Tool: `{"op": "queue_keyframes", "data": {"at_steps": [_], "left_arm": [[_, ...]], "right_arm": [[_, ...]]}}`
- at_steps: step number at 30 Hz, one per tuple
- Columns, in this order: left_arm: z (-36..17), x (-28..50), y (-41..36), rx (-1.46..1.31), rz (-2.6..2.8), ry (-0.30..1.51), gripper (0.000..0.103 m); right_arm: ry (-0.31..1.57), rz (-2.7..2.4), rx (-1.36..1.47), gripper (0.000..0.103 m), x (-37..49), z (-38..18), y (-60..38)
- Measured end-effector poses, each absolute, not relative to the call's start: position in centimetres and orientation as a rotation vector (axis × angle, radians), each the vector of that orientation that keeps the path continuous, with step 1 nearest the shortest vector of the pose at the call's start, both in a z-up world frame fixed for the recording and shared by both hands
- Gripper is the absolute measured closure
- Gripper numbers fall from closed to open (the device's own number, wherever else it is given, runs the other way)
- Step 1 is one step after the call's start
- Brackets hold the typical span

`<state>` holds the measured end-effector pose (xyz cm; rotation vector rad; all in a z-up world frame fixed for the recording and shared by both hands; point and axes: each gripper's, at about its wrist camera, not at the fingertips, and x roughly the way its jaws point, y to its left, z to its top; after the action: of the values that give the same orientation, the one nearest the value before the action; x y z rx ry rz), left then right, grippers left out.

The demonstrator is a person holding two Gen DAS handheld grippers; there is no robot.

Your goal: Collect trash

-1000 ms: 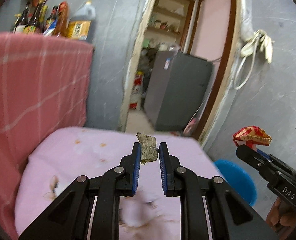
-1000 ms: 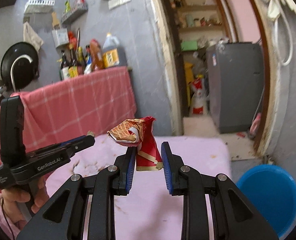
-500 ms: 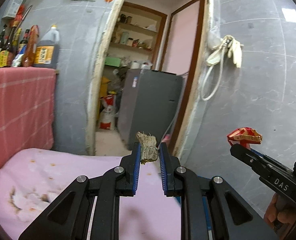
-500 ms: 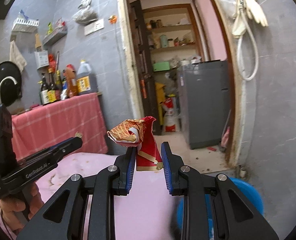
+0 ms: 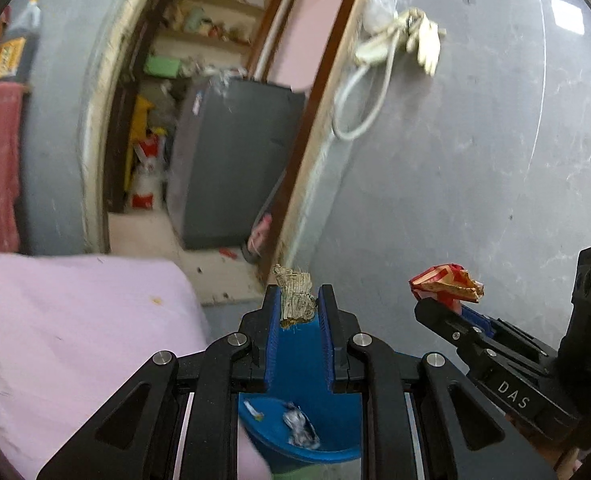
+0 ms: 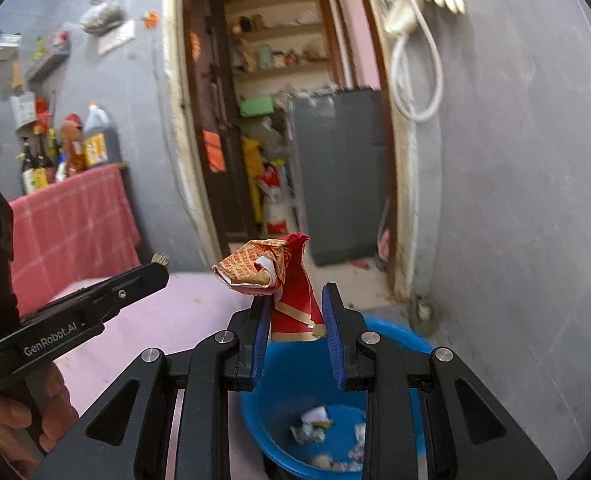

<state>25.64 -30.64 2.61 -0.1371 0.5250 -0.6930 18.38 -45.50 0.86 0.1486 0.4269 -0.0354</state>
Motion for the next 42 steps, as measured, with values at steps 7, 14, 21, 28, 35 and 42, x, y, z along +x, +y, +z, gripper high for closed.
{"op": "queue_keyframes", "data": {"at_steps": [7,14,21,28,35,42], "left_arm": [[-1.0,27.5,-34.6,-0.077,-0.716,0.655,0.087],[-3.9,28.6,-36.5,-0.053,-0.720,0.749,0.084],[-4.3,28.6,-36.2,-0.055,-0.719,0.746,0.074],[-3.0,27.9,-34.9,-0.069,-0.710,0.705,0.066],[-1.3,27.4,-33.1,-0.102,-0.680,0.657,0.047],[0.7,26.2,-30.6,-0.130,-0.630,0.581,0.019]], "right_arm": [[0.529,-0.076,0.228,0.078,19.4,-2.7,-49.2],[0.602,-0.084,0.273,0.074,20.8,-4.8,-50.6],[0.589,-0.094,0.291,0.069,20.3,-4.9,-50.8],[0.540,-0.106,0.284,0.061,19.4,-3.3,-50.4],[0.488,-0.123,0.264,0.050,18.5,-1.5,-49.9],[0.430,-0.129,0.247,0.031,17.1,0.5,-49.0]]}}
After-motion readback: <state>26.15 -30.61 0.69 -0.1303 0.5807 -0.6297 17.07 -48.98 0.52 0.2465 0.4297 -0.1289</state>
